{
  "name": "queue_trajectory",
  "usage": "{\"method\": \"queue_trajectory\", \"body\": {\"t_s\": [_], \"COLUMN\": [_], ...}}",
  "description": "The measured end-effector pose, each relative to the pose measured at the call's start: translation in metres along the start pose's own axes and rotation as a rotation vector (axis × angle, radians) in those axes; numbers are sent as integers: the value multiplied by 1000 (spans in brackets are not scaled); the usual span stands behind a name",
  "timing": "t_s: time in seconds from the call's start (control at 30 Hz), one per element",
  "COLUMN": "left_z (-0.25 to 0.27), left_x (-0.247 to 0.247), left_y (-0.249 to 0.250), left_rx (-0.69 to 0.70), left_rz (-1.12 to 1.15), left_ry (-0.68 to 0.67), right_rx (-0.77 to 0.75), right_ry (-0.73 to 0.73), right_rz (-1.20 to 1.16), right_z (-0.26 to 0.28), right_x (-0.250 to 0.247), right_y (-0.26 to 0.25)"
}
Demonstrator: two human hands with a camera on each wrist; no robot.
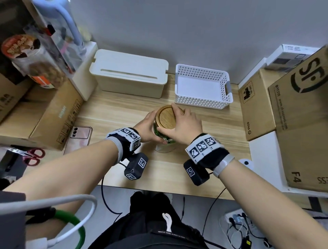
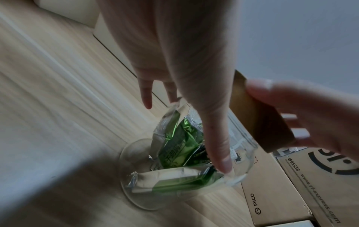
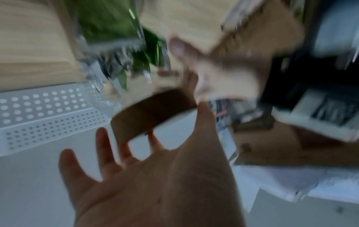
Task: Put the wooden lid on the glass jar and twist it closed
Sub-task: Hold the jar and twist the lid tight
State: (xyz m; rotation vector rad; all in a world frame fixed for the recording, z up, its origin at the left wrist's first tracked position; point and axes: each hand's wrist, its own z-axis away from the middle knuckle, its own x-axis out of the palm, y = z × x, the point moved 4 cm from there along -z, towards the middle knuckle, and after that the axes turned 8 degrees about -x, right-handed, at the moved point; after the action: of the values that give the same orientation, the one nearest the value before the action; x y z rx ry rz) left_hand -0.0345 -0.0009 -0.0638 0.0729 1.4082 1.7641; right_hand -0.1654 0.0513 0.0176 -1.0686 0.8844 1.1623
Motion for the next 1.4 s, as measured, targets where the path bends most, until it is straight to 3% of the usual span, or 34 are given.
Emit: {"method": "queue_trajectory", "body": {"t_s": [0.1,0.2,0.33,0.43,0.5,0.63,0.7,1.03,1.1,1.23,1.4], "left_z": [1,0,-1,-3,-5,-7,-7,-7,-7,-8,-8], "left_x": [0,0,-2,-2,-3,-3,-3,-5,-5,-5,-4], "left_y": [0,0,0,0,0,0,0,0,1,0,-1], "left_rx": [19,27,25,14,16,23,21,31,34,44,43], "left_rz": [-9,-14,-14,-12,-30,-43,-43,-11,-17,-27,-17], "left_ry": [12,12,2,-1,-11,-19,-20,-29,-32,-32,-33], "right_rx": [-238,-405,-251,-98,-131,-412,-451,-201,-230,-384,-341], "right_ry": [-112,-128,-36,-88,-139,-258,-245,93,70,-116,14], "right_rz": [-118,-57,113,220,201,87,64,80,51,-25,-26], "right_z": [-6,-9,-8,-6,-10,-19,-22,-4,-5,-12,-8], "right_x": [-14,-25,-23,-18,-21,-27,-29,-18,-16,-21,-14], "right_y": [4,3,-4,-9,-6,-4,-5,-6,-2,11,7]}}
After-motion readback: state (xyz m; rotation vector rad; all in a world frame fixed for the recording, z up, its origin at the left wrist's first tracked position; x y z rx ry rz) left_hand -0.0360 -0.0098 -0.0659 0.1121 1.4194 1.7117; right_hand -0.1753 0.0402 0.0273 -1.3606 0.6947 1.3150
